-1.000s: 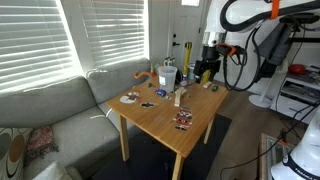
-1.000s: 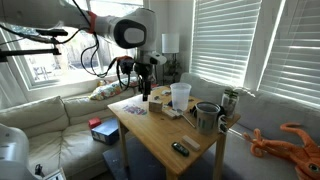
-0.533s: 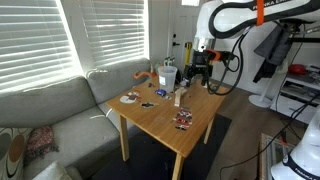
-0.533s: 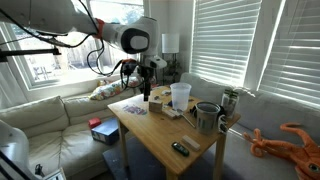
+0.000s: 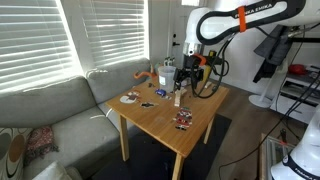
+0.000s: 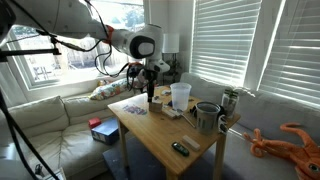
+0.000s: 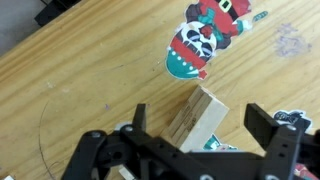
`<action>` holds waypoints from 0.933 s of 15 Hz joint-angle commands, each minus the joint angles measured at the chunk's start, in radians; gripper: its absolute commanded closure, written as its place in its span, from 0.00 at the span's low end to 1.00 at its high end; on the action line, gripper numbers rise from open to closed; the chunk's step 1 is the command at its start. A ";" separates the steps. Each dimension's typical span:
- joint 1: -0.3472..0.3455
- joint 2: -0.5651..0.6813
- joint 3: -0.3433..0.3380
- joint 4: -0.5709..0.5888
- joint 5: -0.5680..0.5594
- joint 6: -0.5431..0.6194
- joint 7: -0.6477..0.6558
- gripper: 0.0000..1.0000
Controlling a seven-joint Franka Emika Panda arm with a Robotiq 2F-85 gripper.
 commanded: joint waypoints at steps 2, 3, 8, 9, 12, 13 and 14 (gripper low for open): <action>0.012 0.049 -0.009 0.031 0.008 0.024 0.033 0.00; 0.011 0.055 -0.011 0.033 0.009 0.034 0.045 0.00; 0.018 0.086 -0.009 0.051 -0.017 0.063 0.073 0.00; 0.020 0.092 -0.009 0.054 -0.022 0.069 0.078 0.00; 0.027 0.114 -0.009 0.063 -0.035 0.093 0.091 0.00; 0.029 0.122 -0.010 0.067 -0.042 0.097 0.101 0.00; 0.031 0.129 -0.011 0.071 -0.044 0.099 0.105 0.00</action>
